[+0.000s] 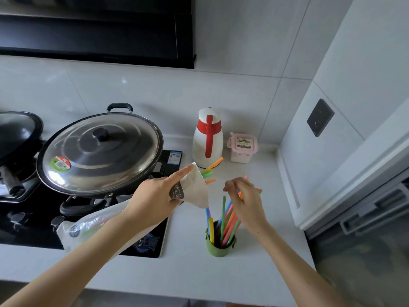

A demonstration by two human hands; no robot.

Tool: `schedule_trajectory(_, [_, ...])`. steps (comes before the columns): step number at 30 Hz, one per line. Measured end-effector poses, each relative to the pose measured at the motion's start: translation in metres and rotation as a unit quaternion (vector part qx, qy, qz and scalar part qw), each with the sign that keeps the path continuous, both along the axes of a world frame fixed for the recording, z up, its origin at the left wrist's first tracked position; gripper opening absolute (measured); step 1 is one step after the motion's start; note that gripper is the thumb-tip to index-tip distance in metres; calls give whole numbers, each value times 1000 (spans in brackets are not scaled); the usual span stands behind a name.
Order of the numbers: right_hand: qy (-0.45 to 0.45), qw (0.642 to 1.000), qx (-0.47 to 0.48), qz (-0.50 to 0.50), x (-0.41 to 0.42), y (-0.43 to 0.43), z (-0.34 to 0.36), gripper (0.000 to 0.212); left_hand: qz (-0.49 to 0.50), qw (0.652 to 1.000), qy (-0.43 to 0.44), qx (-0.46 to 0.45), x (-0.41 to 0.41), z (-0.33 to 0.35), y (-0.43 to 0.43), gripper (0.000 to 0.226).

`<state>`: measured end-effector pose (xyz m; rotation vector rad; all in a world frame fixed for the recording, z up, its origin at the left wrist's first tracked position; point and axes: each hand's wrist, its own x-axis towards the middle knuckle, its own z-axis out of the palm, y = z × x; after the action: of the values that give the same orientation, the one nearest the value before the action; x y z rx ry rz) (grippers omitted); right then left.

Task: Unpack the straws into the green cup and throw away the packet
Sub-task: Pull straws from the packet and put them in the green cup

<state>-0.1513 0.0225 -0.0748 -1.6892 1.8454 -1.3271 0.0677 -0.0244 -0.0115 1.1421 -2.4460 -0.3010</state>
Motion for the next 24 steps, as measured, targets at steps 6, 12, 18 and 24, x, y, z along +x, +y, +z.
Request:
schedule_trajectory(6, [-62,988,-93,-109,1,4,40,31,-18,999,-12,-25,-2,25,-9,84])
schedule_trajectory(12, [-618,786,17,-2,14,-23,77,44,-92,980,-108,-138,-7,63,-35,89])
schedule_trajectory(18, [-682,730,26,30,33,-41,78,26,-159,882,-339,-285,-31,91,-44,85])
schedule_trajectory(24, [-741,669,20,59,47,-47,66,50,-159,852,-388,-314,-43,103,-43,80])
